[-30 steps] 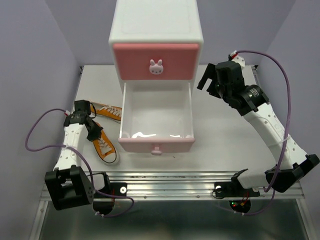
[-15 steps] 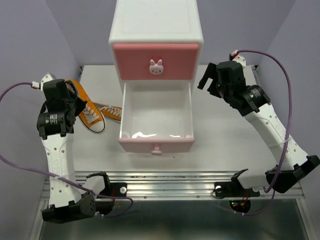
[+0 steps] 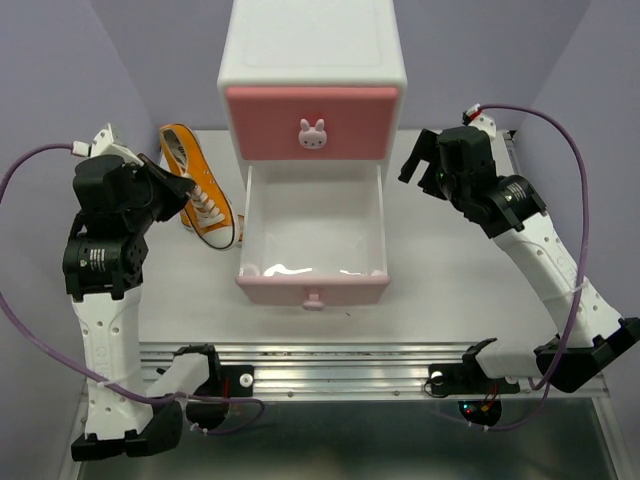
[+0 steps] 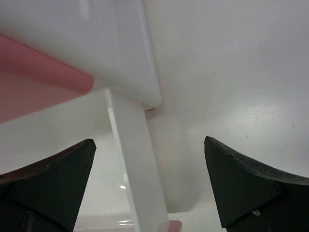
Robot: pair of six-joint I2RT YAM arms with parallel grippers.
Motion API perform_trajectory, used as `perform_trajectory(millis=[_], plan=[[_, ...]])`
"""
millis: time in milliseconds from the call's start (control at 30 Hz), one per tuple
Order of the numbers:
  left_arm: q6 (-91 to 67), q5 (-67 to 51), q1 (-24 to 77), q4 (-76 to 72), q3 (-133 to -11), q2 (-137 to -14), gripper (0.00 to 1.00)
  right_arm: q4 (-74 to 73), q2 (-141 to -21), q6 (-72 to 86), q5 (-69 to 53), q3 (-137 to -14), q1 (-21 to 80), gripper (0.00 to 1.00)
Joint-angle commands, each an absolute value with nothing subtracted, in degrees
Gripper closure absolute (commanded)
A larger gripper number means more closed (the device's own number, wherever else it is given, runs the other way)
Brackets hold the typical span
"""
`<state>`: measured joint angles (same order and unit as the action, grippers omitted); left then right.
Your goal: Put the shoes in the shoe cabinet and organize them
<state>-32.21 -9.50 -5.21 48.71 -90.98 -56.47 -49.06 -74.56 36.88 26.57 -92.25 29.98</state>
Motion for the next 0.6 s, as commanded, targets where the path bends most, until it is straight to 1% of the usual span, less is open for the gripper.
perform_trajectory(millis=[0, 33, 67, 100, 200, 400, 567], plan=[[-35.3, -10.0, 1.2, 38.6, -89.7, -55.1, 1.00, -48.3, -73.2, 36.8, 27.6, -91.7, 29.6, 0.00], [-36.8, -8.0, 4.0, 36.0, -88.6, -54.5, 1.00, -48.3, -73.2, 36.9, 27.7, -91.6, 29.6, 0.00], [-39.3, -6.2, 9.4, 34.7, -86.9, -54.4, 1.00, -48.3, -73.2, 36.9, 27.6, -91.5, 29.6, 0.00], [-40.3, -2.1, 11.8, 33.9, -86.4, -54.3, 1.00, -48.2, -73.1, 36.9, 27.6, -91.5, 29.6, 0.00], [-42.0, 4.9, 18.4, 34.5, -86.1, -55.1, 1.00, -48.4, -73.0, 36.8, 26.8, -91.3, 29.6, 0.00], [-49.2, 10.3, 25.1, 30.4, -78.1, -53.0, 1.00, -48.7, -71.5, 37.6, 27.3, -90.0, 29.6, 0.00], [-46.7, 11.4, 30.4, 29.1, -75.2, -54.8, 1.00, -49.7, -71.4, 37.4, 27.7, -90.0, 29.6, 0.00]])
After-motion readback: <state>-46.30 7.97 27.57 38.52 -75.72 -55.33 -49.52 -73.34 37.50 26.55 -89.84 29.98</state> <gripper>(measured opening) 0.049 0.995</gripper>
